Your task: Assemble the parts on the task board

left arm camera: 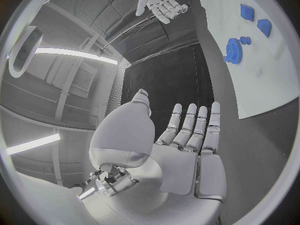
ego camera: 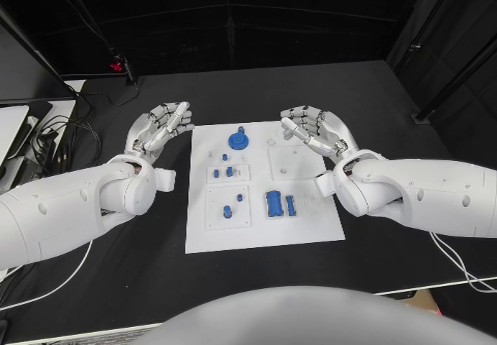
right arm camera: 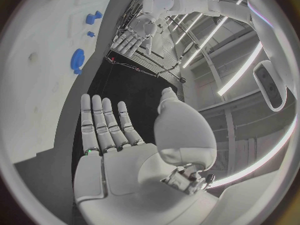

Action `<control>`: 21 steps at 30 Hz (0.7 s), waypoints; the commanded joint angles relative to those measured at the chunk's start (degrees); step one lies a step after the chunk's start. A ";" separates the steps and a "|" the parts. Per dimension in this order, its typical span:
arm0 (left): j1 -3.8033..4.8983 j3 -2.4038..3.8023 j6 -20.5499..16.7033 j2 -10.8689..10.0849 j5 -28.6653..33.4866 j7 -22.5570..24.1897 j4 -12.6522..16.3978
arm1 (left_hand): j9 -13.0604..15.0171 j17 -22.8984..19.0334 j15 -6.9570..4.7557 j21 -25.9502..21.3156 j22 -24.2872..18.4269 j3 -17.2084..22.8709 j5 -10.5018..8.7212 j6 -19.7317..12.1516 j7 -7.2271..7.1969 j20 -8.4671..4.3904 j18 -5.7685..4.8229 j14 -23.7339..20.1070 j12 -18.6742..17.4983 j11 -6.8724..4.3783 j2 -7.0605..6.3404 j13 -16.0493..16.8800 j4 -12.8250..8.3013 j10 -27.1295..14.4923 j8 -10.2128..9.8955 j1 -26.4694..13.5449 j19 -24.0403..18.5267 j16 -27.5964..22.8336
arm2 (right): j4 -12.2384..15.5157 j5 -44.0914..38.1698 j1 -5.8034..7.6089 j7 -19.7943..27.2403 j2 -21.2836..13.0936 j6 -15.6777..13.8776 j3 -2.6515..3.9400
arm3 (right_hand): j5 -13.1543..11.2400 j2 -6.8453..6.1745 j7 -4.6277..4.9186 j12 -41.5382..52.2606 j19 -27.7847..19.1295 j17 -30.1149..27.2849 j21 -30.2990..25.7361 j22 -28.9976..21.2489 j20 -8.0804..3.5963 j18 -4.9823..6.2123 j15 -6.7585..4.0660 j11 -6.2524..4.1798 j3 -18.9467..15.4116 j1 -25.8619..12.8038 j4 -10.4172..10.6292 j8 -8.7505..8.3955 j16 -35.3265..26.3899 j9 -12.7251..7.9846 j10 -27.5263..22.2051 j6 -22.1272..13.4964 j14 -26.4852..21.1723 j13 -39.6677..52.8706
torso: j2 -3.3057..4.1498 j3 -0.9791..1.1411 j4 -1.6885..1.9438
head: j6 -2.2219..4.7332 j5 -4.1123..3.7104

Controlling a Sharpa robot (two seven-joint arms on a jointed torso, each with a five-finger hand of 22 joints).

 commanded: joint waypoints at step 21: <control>-6.02 8.74 -14.49 -2.03 -0.38 -5.86 9.15 | -4.66 -6.55 -14.41 -4.28 -30.80 6.92 -12.48 -19.09 -8.43 -16.48 -6.19 -9.67 -37.58 -14.45 -0.67 -3.90 -16.84 -19.26 -35.63 -66.50 -26.92 -45.13 | -2.48 15.52 -4.49 -2.67 6.21 -4.78 8.52 | -11.14 5.31 -6.08 -24.20 -29.10 -37.25 -14.11 -57.36 -12.90 -5.82 -10.47 -12.37 8.80 -54.12 -17.01 -32.37 -30.26 -13.42 -26.83 -20.75 -26.51 -39.22 | -3.76 0.14 -1.03 | 7.15 3.30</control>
